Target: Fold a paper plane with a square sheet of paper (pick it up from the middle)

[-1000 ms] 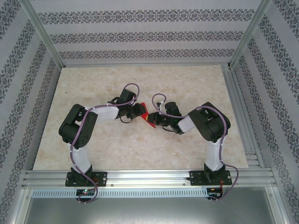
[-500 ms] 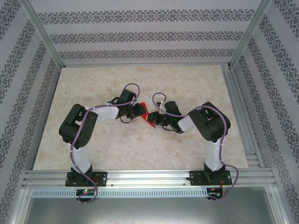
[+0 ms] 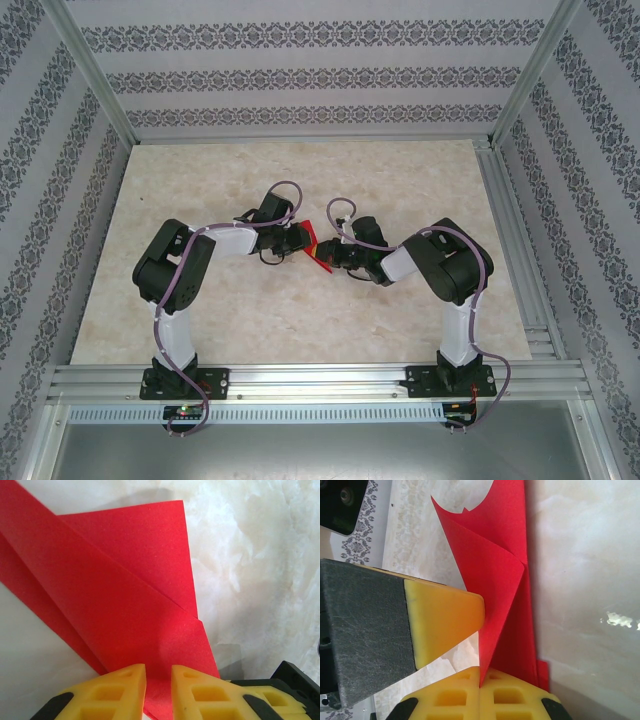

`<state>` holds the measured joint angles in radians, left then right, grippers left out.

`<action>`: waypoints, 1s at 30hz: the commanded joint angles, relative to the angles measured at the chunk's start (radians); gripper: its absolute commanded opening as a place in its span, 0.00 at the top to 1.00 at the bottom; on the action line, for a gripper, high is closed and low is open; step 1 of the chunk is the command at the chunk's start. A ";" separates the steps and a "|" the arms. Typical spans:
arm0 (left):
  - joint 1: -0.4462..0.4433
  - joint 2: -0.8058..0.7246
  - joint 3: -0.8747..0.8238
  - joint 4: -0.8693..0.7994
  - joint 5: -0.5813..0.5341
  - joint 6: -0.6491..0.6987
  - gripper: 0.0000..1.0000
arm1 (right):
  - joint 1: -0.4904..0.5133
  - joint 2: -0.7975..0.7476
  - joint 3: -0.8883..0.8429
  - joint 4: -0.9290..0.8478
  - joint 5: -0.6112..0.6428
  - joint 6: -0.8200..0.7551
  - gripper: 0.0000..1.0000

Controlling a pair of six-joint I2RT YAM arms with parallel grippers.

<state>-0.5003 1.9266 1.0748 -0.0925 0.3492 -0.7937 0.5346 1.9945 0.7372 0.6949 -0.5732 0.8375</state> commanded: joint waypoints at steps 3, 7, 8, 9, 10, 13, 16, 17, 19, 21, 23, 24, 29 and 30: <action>-0.011 0.035 0.013 -0.055 -0.050 0.018 0.79 | -0.013 0.015 0.002 -0.113 0.031 -0.006 1.00; -0.009 0.038 0.007 -0.079 -0.061 0.013 0.80 | -0.015 -0.026 0.016 -0.134 0.004 0.002 0.92; -0.010 0.040 0.007 -0.084 -0.064 0.009 0.80 | -0.017 -0.036 0.021 -0.135 -0.009 0.006 0.90; -0.009 0.040 0.002 -0.086 -0.065 0.001 0.80 | -0.018 -0.046 0.024 -0.135 -0.030 0.012 0.88; -0.010 0.040 0.000 -0.087 -0.066 -0.005 0.80 | -0.019 -0.056 0.029 -0.133 -0.047 0.016 0.87; -0.010 0.043 -0.003 -0.087 -0.065 -0.015 0.80 | -0.019 -0.095 0.047 -0.191 -0.073 0.000 0.84; -0.010 0.048 -0.001 -0.089 -0.059 -0.021 0.80 | -0.019 -0.128 0.056 -0.271 -0.062 -0.028 0.82; -0.010 0.048 -0.002 -0.086 -0.057 -0.021 0.80 | -0.021 -0.136 0.058 -0.287 -0.062 -0.032 0.82; -0.009 0.048 -0.002 -0.085 -0.054 -0.024 0.80 | -0.019 -0.150 0.059 -0.315 -0.061 -0.035 0.82; -0.009 0.048 -0.001 -0.086 -0.053 -0.023 0.80 | -0.019 -0.157 0.065 -0.349 -0.060 -0.043 0.82; -0.010 0.048 0.000 -0.088 -0.053 -0.023 0.80 | -0.019 -0.160 0.069 -0.373 -0.059 -0.047 0.82; -0.010 0.048 0.001 -0.088 -0.053 -0.022 0.80 | -0.018 -0.160 0.068 -0.388 -0.056 -0.049 0.83; -0.010 0.048 0.003 -0.091 -0.052 -0.022 0.80 | -0.018 -0.151 0.064 -0.427 -0.046 -0.056 0.88; -0.009 0.048 0.002 -0.092 -0.053 -0.022 0.80 | -0.018 -0.149 0.064 -0.439 -0.039 -0.060 0.88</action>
<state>-0.5053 1.9301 1.0748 -0.0975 0.3279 -0.8124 0.5209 1.8561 0.7902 0.3038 -0.6189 0.8085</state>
